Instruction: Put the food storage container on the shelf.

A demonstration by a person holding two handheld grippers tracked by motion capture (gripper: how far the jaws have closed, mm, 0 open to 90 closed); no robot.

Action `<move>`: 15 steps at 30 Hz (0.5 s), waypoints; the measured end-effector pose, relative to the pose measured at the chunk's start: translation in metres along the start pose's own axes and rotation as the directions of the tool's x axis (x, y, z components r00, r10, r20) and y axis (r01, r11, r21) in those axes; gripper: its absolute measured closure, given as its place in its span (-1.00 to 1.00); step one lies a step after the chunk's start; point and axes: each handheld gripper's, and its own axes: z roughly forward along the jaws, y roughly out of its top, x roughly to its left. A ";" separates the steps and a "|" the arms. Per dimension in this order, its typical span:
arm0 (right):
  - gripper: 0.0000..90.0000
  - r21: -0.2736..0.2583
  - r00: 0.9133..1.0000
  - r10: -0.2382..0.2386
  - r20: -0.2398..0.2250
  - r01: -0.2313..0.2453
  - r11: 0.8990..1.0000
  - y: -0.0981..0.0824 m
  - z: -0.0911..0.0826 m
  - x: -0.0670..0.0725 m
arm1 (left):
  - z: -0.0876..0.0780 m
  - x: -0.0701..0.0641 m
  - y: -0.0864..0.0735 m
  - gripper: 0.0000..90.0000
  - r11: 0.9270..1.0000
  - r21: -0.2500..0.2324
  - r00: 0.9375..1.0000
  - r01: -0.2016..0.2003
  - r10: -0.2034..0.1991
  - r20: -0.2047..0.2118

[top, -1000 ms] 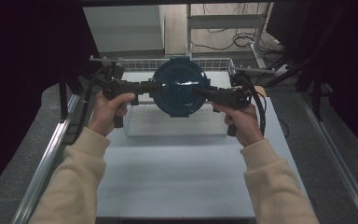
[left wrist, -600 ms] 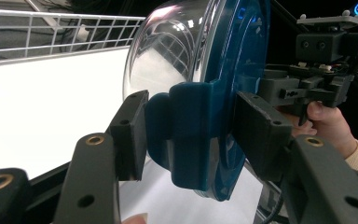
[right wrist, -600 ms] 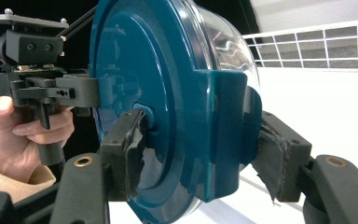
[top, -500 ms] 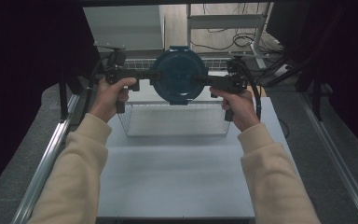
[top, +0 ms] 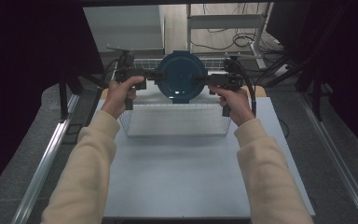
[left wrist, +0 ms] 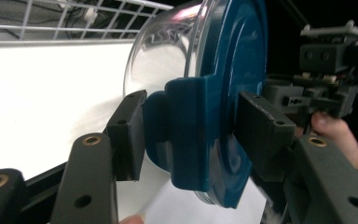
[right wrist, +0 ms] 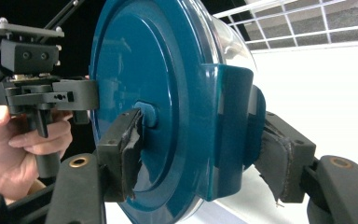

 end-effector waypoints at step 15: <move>-0.22 -0.037 0.978 0.210 -0.012 -0.210 0.977 0.007 0.015 -0.019 | 0.016 0.025 0.011 -0.10 0.983 0.001 0.983 0.183 -0.183 0.011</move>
